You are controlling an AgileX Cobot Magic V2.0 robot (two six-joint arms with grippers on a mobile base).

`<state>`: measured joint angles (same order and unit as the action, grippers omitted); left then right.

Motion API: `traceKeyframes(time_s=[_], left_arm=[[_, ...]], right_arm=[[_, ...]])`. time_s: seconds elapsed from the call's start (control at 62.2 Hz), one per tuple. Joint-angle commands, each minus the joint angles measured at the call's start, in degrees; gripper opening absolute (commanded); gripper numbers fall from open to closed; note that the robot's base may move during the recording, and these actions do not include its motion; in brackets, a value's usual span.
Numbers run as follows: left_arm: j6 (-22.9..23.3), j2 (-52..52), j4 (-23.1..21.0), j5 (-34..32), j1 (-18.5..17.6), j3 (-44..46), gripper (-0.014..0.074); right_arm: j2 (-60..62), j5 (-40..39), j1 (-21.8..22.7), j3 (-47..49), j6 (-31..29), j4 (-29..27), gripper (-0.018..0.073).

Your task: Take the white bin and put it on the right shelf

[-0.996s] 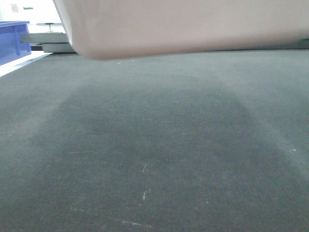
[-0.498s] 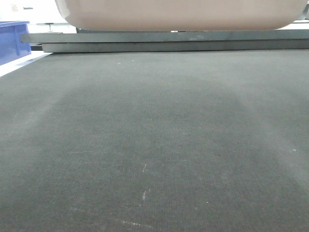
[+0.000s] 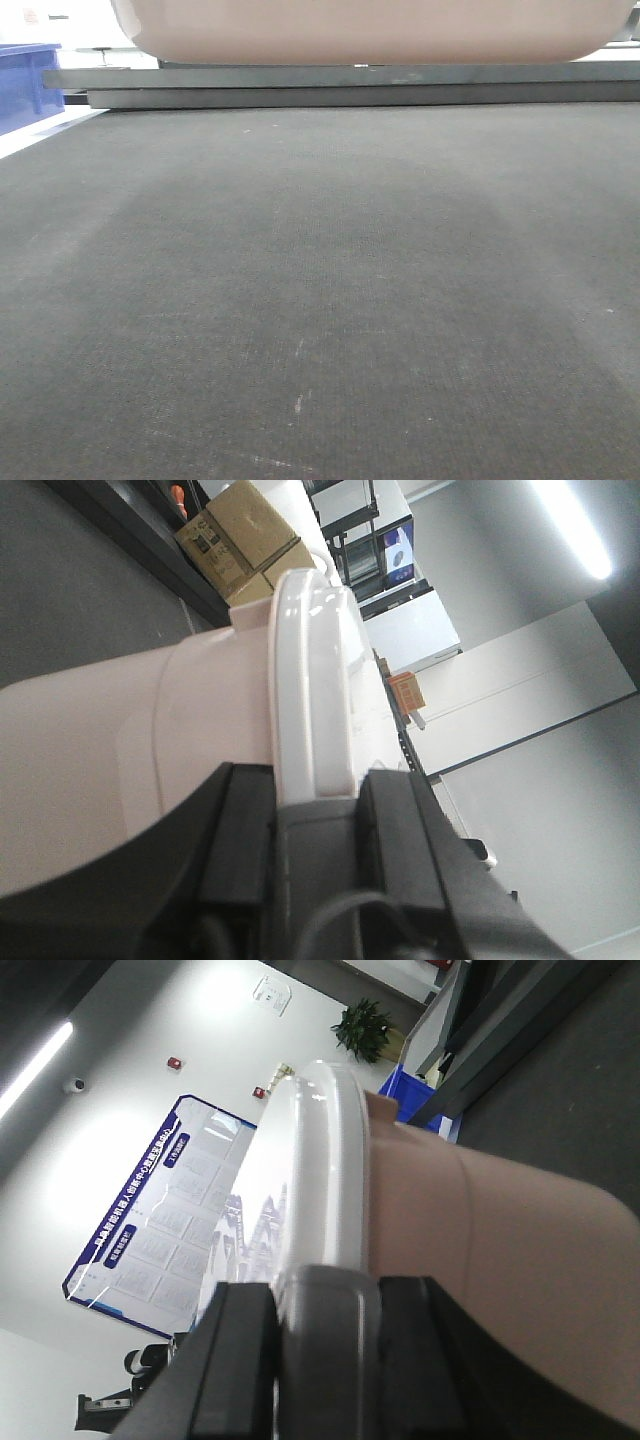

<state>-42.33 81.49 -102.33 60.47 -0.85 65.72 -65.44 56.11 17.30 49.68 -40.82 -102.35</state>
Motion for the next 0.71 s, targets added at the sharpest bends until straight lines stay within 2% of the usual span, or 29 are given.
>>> traceKeyframes(time_s=[0.0,0.691], left_arm=[[0.0,-2.0,-7.2,14.0,-2.4,2.1,-0.0126],[0.0,-2.0,-7.2,14.0,-2.4,2.1,-0.0126]], right_arm=[[2.0,14.4,-2.0,2.5,-0.3,-5.6,0.0068],[2.0,14.3,-2.0,2.5,-0.3,-5.6,0.0068]])
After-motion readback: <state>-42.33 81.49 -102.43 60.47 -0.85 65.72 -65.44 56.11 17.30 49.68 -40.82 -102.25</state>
